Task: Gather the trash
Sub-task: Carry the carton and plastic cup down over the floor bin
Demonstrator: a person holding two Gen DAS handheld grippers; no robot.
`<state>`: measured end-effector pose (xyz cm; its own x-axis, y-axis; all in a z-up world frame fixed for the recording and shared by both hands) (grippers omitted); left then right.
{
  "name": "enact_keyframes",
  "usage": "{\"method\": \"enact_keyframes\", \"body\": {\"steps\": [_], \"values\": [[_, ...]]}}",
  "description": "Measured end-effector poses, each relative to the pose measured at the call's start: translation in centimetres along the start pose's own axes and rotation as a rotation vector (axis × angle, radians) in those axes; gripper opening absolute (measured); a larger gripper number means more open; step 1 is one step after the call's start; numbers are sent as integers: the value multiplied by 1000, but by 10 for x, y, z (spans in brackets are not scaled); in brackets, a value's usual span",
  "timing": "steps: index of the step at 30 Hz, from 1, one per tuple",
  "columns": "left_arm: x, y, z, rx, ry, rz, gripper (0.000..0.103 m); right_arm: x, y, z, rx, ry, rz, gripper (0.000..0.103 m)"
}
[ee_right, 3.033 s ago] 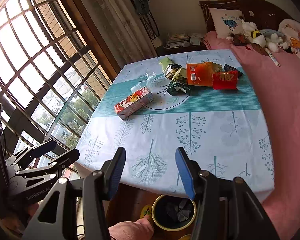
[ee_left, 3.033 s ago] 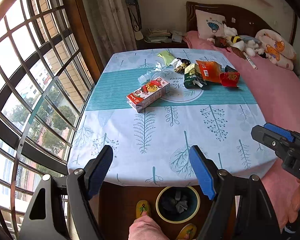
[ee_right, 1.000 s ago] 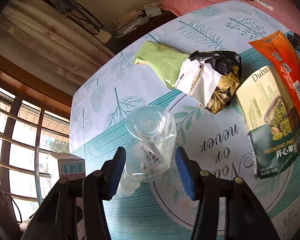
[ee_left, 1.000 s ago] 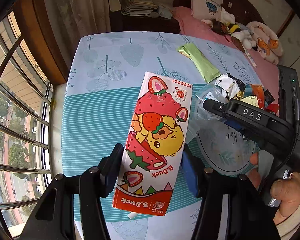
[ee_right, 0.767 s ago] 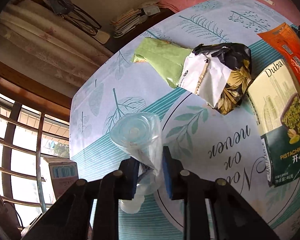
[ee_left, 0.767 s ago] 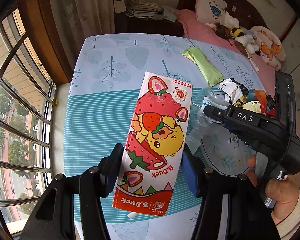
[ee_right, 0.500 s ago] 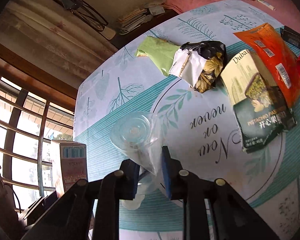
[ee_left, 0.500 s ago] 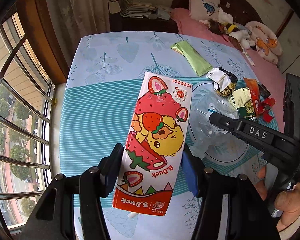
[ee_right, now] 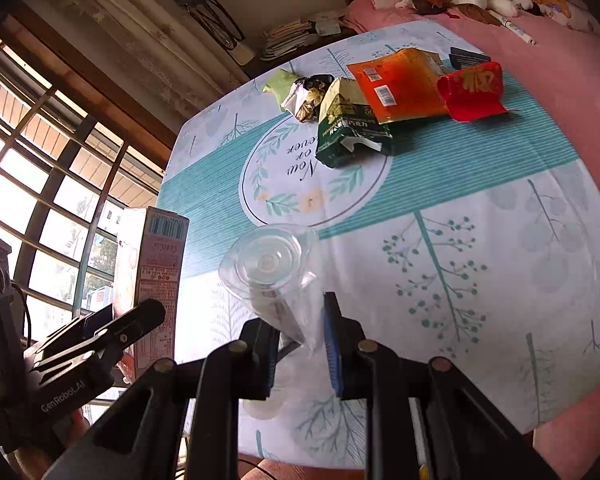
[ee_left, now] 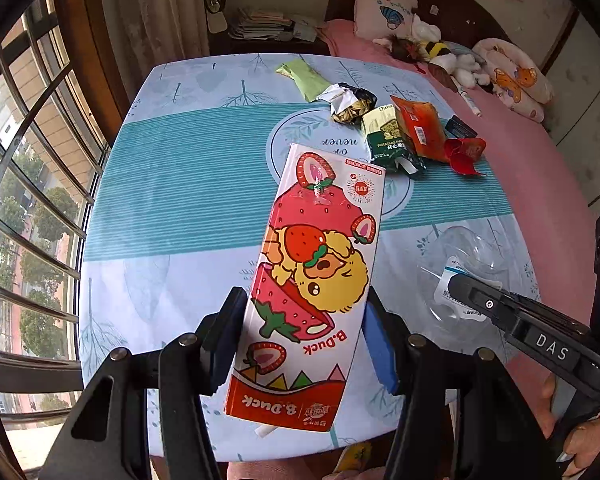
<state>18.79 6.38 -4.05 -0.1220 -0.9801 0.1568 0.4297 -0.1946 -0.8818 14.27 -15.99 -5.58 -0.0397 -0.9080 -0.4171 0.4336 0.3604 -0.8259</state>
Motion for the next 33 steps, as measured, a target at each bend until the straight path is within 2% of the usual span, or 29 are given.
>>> {"method": "enact_keyframes", "body": {"steps": [9,14,18,25,33], "values": [[77,-28,-112,-6,-42,24,55,71,-59,-84,-34,-108,17,20],[106,-32,-164,-58,-27,20,55,96,-69,-130,-91,-110,10,20],[115,-28,-196,-111,-8,39,55,106,-66,-163,-137,-95,8,20],[107,16,-242,-213,3,59,55,122,-28,-208,-213,-46,-10,20],[89,103,-279,-269,35,55,55,143,61,-248,-259,-28,-72,21]]}}
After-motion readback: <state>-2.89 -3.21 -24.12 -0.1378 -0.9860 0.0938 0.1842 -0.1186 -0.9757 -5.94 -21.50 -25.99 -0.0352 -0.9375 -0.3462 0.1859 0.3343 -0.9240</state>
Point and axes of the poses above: each gripper's, at about its wrist camera, not at the fingertips, and y roughly the way its jaws point, x to its right, z to its top, the point moved 1 cm from there along y, roughly the way its jaws point, and after that the axes turned 1 degree about -z, right-handed, at the moved point
